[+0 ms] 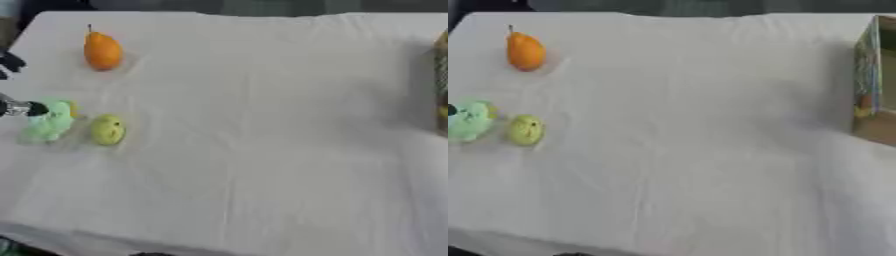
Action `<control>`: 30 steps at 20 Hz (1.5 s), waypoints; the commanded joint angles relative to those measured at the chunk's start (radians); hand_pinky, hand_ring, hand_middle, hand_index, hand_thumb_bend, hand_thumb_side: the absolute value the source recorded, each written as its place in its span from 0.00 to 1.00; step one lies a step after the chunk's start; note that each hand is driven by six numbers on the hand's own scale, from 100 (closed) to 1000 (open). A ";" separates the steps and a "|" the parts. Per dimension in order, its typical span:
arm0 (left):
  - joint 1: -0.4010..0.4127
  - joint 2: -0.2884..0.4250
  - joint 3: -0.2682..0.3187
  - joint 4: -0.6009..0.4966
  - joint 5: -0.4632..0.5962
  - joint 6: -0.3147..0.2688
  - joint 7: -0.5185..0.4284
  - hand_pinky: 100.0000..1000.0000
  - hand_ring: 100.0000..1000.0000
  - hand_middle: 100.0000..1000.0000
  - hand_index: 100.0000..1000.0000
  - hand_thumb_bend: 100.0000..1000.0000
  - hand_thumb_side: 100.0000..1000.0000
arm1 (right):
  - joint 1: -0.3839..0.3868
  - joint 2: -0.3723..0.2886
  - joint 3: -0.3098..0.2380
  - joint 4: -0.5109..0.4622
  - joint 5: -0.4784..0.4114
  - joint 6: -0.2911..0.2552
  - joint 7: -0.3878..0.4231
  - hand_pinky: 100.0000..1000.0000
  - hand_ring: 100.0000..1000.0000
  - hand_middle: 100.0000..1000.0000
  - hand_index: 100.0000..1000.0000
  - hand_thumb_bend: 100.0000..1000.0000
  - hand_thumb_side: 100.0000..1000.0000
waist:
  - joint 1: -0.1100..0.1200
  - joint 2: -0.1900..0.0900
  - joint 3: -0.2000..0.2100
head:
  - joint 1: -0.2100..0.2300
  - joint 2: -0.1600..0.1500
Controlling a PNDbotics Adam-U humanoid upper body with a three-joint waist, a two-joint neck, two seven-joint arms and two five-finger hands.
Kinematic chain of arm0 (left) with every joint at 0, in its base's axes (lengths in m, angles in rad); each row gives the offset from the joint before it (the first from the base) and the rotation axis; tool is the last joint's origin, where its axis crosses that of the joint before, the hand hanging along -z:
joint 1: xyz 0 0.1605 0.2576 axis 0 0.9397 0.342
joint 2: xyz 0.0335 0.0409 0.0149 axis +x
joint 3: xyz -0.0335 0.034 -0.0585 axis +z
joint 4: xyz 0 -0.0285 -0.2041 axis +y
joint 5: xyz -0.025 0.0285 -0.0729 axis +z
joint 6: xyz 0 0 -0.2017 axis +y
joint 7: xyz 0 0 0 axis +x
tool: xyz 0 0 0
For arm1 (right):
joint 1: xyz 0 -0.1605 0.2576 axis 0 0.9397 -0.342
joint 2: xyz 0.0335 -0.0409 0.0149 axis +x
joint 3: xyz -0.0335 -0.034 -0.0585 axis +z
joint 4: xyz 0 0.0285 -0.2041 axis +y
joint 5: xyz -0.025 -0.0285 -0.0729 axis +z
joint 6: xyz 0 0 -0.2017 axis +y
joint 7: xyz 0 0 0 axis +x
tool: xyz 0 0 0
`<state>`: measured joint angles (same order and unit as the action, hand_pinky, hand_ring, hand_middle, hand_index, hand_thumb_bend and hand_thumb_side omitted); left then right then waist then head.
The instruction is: Pick up the objects with one hand, pass them to the other hand, and then place them into the box on the other side of the table.
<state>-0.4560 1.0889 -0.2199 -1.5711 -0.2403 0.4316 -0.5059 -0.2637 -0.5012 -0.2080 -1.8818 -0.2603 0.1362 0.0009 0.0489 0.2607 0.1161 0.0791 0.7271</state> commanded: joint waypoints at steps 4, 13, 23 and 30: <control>-0.035 0.012 -0.014 0.040 -0.089 0.005 -0.067 0.80 0.82 0.79 0.87 0.74 0.17 | -0.011 -0.033 -0.002 -0.008 0.005 0.000 0.005 1.00 1.00 0.85 0.98 0.00 0.59 | 0.003 -0.026 -0.003 | 0.053 -0.003; -0.098 -0.058 -0.070 0.178 -0.244 -0.015 -0.138 0.80 0.82 0.78 0.85 0.76 0.00 | -0.014 -0.029 0.001 -0.007 0.003 0.000 0.009 1.00 1.00 0.85 0.98 0.00 0.60 | 0.003 -0.026 -0.010 | 0.044 0.004; -0.171 -0.151 -0.091 0.331 -0.376 -0.027 -0.130 0.80 0.82 0.78 0.86 0.77 0.00 | -0.013 -0.028 0.002 -0.007 0.003 0.000 0.011 1.00 1.00 0.84 0.98 0.00 0.60 | -0.001 -0.027 -0.010 | 0.040 0.008; -0.211 -0.215 -0.094 0.408 -0.427 -0.048 -0.120 0.79 0.82 0.77 0.84 0.72 0.00 | -0.011 -0.026 0.003 -0.007 0.003 -0.001 0.013 1.00 1.00 0.84 0.98 0.00 0.60 | -0.003 -0.027 -0.010 | 0.037 0.011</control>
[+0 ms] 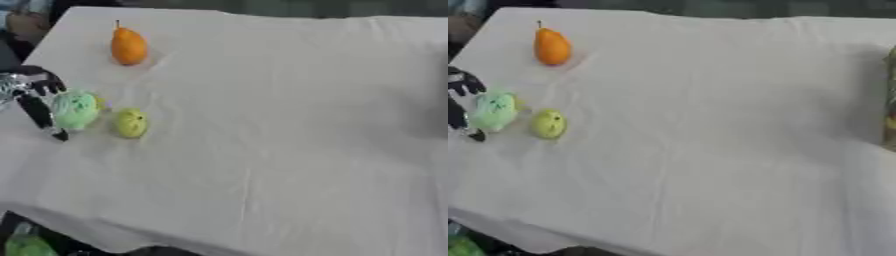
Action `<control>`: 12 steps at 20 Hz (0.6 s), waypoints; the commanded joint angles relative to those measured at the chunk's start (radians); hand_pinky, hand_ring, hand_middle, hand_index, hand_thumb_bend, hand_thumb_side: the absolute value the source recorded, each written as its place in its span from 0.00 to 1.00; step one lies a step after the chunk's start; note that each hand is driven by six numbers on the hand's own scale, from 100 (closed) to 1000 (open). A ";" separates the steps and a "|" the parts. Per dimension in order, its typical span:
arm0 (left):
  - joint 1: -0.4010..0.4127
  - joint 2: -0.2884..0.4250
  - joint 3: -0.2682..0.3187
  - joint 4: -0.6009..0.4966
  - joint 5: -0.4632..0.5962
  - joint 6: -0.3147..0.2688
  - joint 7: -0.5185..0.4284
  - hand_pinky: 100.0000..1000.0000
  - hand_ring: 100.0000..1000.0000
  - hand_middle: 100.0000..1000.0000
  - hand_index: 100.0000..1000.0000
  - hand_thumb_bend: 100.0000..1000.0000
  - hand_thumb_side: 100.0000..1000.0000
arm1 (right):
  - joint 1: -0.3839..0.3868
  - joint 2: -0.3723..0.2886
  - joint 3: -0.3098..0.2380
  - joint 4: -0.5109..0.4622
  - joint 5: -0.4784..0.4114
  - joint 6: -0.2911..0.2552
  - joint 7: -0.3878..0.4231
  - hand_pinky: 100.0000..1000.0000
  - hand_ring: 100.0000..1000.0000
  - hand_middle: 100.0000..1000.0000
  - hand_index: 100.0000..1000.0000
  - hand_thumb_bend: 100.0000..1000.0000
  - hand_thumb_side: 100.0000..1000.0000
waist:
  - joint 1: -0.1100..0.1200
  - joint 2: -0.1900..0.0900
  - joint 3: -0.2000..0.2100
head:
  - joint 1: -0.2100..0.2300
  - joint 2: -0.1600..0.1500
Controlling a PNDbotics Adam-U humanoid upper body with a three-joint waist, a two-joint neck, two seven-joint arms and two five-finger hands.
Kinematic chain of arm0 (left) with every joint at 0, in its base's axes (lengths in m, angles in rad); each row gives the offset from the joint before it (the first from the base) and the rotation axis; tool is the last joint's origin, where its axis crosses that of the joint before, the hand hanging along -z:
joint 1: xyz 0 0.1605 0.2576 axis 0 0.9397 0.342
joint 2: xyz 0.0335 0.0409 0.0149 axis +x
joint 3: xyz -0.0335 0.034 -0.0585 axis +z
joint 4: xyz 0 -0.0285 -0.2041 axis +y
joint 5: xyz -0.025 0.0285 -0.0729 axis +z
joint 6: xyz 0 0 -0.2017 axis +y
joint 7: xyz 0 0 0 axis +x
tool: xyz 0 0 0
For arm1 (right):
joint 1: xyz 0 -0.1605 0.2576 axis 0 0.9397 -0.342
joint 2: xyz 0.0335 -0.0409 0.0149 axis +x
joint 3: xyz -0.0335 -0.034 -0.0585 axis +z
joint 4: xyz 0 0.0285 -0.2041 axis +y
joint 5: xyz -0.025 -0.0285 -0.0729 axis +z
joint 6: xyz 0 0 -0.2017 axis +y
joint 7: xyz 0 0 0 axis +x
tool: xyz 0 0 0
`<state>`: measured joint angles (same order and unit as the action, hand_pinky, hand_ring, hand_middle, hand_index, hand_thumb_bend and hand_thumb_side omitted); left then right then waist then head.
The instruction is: Pick up the objects with one hand, pass them to the other hand, and then place them into the box on the other side of the table.
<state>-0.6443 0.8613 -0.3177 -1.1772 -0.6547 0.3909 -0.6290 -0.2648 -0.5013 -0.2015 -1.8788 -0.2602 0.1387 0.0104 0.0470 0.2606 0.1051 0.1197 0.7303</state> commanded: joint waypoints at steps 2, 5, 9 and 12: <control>-0.030 0.000 0.005 0.029 -0.018 -0.010 0.006 0.79 0.81 0.77 0.83 0.69 0.00 | -0.011 -0.026 -0.003 -0.010 0.003 -0.003 0.004 1.00 1.00 0.84 0.98 0.00 0.60 | -0.002 -0.027 0.000 | -0.007 0.010; -0.037 -0.014 0.006 0.044 -0.024 -0.015 0.013 0.78 0.80 0.76 0.79 0.59 0.00 | -0.011 -0.025 -0.003 -0.010 0.002 -0.003 0.004 1.00 1.00 0.84 0.98 0.00 0.60 | -0.002 -0.028 -0.001 | -0.009 0.010; -0.033 -0.010 0.010 0.032 -0.015 -0.017 0.011 0.74 0.76 0.71 0.71 0.47 0.00 | -0.011 -0.026 -0.004 -0.010 0.001 -0.003 0.004 1.00 1.00 0.84 0.98 0.00 0.60 | -0.001 -0.028 -0.001 | -0.013 0.012; -0.024 0.006 0.013 -0.006 -0.010 -0.016 -0.005 0.72 0.74 0.69 0.70 0.42 0.00 | -0.011 -0.027 -0.004 -0.011 0.001 -0.003 0.004 1.00 1.00 0.84 0.98 0.00 0.60 | 0.000 -0.029 0.000 | -0.014 0.012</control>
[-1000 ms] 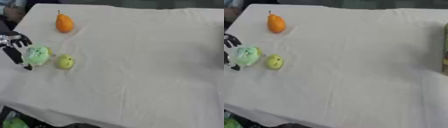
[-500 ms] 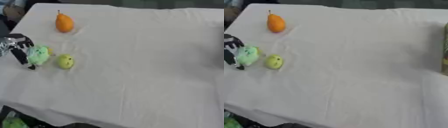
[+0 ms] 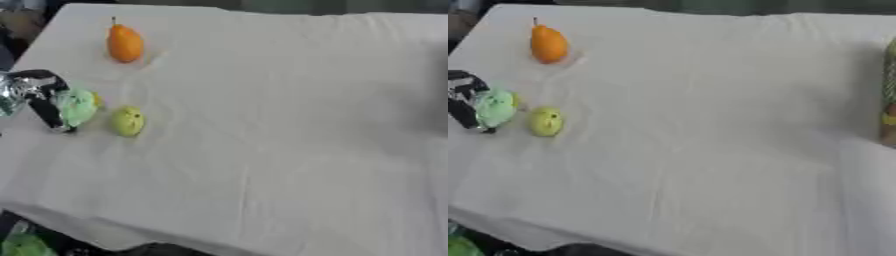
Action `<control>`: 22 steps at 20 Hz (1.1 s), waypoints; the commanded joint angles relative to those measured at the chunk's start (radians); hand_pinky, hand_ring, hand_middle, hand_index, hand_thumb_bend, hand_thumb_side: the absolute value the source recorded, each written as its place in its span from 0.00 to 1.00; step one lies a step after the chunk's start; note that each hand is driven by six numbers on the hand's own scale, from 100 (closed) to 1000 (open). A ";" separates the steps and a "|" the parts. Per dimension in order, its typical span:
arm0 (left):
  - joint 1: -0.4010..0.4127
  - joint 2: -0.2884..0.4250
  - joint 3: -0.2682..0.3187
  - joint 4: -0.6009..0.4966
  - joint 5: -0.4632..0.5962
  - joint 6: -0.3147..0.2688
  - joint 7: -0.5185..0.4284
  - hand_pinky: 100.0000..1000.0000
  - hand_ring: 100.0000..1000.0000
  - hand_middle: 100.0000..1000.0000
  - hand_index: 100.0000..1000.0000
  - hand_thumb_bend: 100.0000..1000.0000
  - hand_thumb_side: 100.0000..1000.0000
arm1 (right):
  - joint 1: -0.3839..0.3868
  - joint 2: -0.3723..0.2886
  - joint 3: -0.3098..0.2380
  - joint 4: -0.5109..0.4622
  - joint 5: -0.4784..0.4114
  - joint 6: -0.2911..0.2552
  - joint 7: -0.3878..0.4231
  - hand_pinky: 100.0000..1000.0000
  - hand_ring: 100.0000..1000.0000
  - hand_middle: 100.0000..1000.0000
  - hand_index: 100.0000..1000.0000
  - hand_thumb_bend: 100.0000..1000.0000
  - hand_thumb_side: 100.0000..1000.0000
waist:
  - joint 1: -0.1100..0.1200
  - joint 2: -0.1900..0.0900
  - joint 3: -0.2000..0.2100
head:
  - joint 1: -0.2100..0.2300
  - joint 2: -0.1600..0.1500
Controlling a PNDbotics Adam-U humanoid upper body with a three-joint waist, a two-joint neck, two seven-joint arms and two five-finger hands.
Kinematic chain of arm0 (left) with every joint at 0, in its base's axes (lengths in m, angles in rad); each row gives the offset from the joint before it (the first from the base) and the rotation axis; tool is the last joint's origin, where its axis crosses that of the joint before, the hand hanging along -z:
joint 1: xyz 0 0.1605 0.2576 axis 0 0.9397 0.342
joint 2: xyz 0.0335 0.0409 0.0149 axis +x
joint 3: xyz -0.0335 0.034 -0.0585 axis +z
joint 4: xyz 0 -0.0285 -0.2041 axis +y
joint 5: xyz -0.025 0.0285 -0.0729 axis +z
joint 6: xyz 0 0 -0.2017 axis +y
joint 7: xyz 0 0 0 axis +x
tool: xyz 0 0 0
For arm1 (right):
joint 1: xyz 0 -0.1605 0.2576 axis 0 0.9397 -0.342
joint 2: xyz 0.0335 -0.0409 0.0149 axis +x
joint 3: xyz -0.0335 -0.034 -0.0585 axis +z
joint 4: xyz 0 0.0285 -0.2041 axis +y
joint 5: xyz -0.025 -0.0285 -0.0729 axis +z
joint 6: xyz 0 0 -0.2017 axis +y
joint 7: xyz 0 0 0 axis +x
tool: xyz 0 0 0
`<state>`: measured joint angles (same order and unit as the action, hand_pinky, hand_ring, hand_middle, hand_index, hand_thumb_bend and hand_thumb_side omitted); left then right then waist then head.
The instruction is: Pick up the objects with one hand, pass them to the other hand, and then place them into the box on the other side of the table.
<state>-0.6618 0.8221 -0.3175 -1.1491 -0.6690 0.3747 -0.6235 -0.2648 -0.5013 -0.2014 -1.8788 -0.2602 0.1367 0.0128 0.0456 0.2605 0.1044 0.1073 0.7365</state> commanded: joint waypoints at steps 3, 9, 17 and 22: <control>0.006 0.068 0.029 -0.091 0.006 0.014 -0.018 0.70 0.73 0.66 0.65 0.37 0.00 | -0.010 -0.028 -0.005 -0.010 0.000 -0.001 0.001 1.00 1.00 0.84 0.98 0.00 0.60 | 0.002 -0.029 0.003 | -0.002 0.006; 0.040 0.094 0.117 -0.318 0.080 0.081 0.048 0.66 0.68 0.61 0.61 0.23 0.00 | -0.007 -0.030 -0.006 -0.012 0.001 -0.003 -0.002 1.00 1.00 0.84 0.98 0.00 0.59 | 0.000 -0.028 0.011 | -0.014 0.003; 0.040 0.000 0.138 -0.588 0.286 0.180 0.243 0.59 0.61 0.55 0.58 0.00 0.00 | -0.014 -0.028 -0.003 -0.019 -0.006 -0.005 0.000 1.00 1.00 0.84 0.98 0.00 0.58 | -0.005 -0.032 0.018 | -0.032 0.000; 0.021 -0.082 0.102 -0.653 0.348 0.169 0.351 0.59 0.60 0.55 0.57 0.00 0.00 | -0.033 -0.057 0.016 -0.057 -0.020 -0.018 0.008 1.00 1.00 0.84 0.97 0.00 0.52 | -0.014 -0.036 0.015 | -0.045 -0.006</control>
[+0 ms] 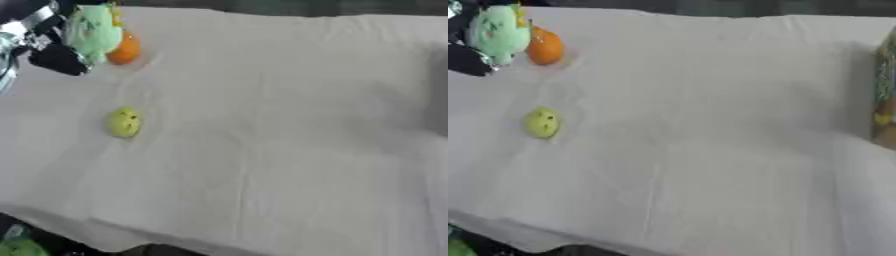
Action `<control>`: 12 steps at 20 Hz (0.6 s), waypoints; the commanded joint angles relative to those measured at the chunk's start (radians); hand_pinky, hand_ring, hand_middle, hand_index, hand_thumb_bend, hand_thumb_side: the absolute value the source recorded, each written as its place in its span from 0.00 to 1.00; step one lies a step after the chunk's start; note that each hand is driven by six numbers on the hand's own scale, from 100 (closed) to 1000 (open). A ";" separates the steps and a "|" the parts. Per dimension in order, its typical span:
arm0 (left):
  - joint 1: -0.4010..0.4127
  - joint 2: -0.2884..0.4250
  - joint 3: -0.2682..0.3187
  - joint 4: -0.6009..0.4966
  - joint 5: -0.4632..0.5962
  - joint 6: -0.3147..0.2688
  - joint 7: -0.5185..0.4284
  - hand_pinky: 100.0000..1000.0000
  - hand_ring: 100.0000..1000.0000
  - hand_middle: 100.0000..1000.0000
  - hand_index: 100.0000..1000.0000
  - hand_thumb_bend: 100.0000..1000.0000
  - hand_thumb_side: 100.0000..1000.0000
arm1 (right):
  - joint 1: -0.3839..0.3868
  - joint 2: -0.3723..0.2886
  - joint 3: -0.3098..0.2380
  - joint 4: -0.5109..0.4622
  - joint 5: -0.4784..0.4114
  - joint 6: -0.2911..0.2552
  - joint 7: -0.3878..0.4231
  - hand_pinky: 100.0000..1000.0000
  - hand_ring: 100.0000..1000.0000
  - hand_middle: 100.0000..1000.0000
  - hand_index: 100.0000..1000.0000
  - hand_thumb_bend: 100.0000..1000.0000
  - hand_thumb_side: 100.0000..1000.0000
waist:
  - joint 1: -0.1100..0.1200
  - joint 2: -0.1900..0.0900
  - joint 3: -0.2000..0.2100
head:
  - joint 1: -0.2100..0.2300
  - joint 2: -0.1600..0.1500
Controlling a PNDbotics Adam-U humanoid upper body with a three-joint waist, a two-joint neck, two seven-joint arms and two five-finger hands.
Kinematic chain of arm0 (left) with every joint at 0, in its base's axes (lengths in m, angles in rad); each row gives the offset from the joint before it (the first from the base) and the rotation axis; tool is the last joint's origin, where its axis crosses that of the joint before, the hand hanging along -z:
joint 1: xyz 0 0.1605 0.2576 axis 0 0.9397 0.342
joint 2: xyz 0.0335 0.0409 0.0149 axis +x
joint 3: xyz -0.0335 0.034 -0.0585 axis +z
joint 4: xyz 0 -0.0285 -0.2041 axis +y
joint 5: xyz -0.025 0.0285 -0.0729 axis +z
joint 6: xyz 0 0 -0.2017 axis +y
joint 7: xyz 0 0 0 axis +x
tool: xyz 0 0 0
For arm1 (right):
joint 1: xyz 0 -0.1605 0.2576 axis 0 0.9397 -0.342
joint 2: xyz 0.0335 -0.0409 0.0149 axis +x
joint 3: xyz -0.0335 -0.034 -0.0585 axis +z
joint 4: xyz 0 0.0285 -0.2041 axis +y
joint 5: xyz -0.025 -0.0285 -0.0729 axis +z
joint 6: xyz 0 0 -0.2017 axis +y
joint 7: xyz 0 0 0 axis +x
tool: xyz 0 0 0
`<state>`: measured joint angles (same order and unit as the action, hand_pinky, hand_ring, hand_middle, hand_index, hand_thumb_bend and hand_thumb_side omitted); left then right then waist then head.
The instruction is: Pick up the objects with one hand, pass them to the other hand, and then place them into the box on the other side of the table.
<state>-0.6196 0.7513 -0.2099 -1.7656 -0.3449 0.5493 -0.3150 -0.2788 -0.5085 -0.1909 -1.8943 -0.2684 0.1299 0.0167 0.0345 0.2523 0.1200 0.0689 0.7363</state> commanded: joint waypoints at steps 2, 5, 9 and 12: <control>-0.026 -0.041 -0.021 -0.040 0.022 -0.014 0.055 0.59 0.60 0.55 0.57 0.00 0.00 | -0.033 -0.078 0.025 -0.070 -0.007 -0.013 0.015 1.00 1.00 0.84 0.97 0.00 0.47 | -0.008 -0.030 -0.003 | -0.011 -0.007; -0.035 -0.085 -0.041 -0.037 -0.003 -0.029 0.055 0.59 0.60 0.54 0.57 0.00 0.00 | -0.071 -0.127 0.076 -0.101 0.026 -0.014 0.060 1.00 1.00 0.83 0.95 0.00 0.39 | -0.016 -0.033 -0.006 | -0.022 -0.008; -0.045 -0.156 -0.063 -0.018 -0.042 -0.046 0.059 0.58 0.59 0.54 0.57 0.00 0.00 | -0.158 -0.181 0.177 -0.105 0.067 -0.023 0.168 0.98 0.99 0.83 0.94 0.00 0.37 | -0.026 -0.038 -0.008 | -0.032 -0.006; -0.042 -0.216 -0.077 0.002 -0.081 -0.066 0.084 0.58 0.59 0.54 0.57 0.00 0.00 | -0.225 -0.192 0.257 -0.106 0.113 0.003 0.252 0.98 0.99 0.83 0.94 0.00 0.37 | -0.031 -0.042 -0.008 | -0.034 -0.006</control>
<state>-0.6442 0.5421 -0.2864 -1.7613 -0.4089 0.4924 -0.2411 -0.4863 -0.6645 0.0443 -1.9784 -0.1750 0.1271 0.2368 0.0032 0.2351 0.1122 0.0387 0.7359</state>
